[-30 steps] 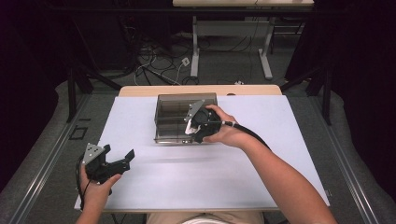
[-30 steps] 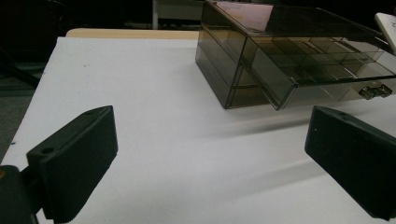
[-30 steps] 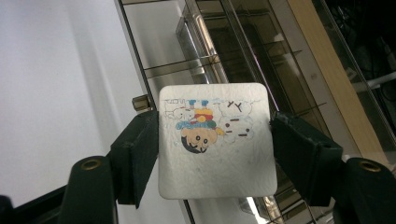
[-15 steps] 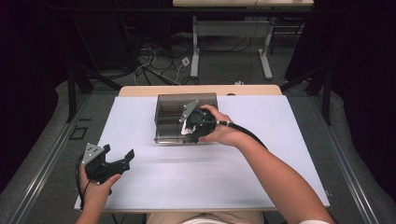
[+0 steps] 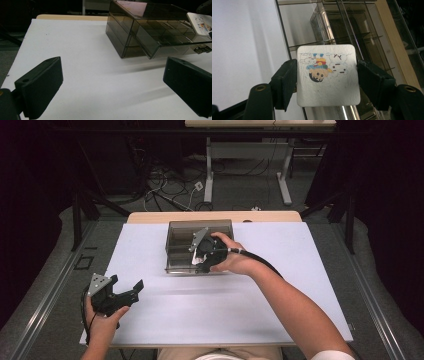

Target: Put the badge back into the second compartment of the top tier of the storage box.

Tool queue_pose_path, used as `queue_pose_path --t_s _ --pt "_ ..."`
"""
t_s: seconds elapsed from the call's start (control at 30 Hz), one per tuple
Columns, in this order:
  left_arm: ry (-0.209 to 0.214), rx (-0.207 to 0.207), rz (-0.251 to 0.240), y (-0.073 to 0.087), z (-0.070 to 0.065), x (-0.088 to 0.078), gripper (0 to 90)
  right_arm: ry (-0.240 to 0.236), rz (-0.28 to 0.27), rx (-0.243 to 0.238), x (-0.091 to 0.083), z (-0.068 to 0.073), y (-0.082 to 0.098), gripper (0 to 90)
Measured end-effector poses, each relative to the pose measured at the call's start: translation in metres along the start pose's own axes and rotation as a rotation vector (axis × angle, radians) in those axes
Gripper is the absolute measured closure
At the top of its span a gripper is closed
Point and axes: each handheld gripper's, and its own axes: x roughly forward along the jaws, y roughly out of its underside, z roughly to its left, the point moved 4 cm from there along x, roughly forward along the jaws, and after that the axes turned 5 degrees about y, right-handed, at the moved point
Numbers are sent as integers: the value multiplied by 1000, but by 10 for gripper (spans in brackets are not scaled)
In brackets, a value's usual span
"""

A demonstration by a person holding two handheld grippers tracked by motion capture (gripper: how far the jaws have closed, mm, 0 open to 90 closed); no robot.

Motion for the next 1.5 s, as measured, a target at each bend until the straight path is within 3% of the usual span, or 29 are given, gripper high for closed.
queue_pose_path --t_s 0.4,0.97,1.5 --pt "-3 -4 -1 0 1 0 27 -14 7 25 9 -2 -2 326" --pt "3 -2 -2 1 -2 1 27 21 -29 80 -4 -2 -4 184" --pt "4 2 -2 1 -3 1 28 35 -55 185 -16 -3 3 145"
